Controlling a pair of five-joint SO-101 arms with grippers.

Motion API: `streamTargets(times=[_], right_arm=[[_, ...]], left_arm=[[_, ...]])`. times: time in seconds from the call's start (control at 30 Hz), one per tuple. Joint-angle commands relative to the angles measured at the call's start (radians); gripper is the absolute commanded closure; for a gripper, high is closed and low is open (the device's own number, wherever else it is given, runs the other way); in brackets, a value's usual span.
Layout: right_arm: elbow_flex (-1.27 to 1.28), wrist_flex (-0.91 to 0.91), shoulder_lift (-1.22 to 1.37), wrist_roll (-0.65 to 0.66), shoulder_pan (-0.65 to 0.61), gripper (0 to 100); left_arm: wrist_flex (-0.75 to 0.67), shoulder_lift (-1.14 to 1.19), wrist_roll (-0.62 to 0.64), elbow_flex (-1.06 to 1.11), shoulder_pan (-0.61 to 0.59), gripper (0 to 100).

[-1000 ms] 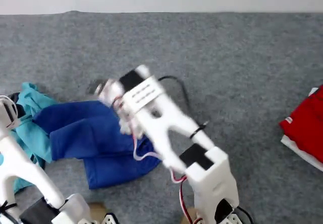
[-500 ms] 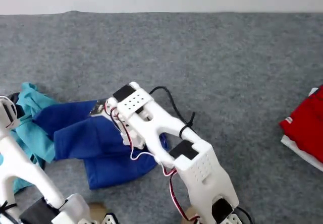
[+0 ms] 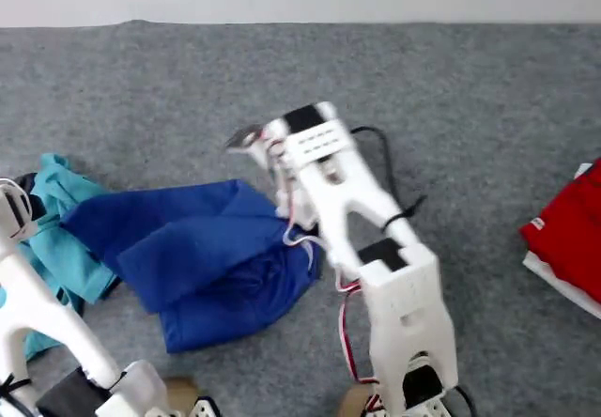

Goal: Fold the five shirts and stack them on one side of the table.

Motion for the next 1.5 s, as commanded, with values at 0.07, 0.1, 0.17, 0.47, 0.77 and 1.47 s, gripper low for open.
streamTargets(times=[0.07, 0.1, 0.17, 0.47, 0.77, 1.47], right_arm=[[-0.054, 0.030, -0.070, 0.095, 0.213, 98.8], [-0.054, 0.018, -0.067, 0.106, 0.255, 98.8], [-0.054, -0.021, -0.064, 0.120, 0.341, 98.8], [-0.058, 0.042, -0.114, 0.118, 0.326, 96.0], [-0.054, 0.044, -0.263, -0.114, -0.031, 72.8], [0.023, -0.122, 0.044, -0.241, -0.280, 73.1]], left_arm=[[-0.014, -0.032, 0.003, -0.028, -0.002, 75], [-0.014, -0.032, 0.003, -0.028, -0.002, 75], [-0.009, -0.032, 0.003, -0.025, -0.002, 75], [0.008, -0.026, 0.003, -0.025, 0.000, 75], [0.006, -0.025, 0.006, -0.024, 0.000, 75], [0.000, -0.031, 0.006, 0.031, -0.002, 75]])
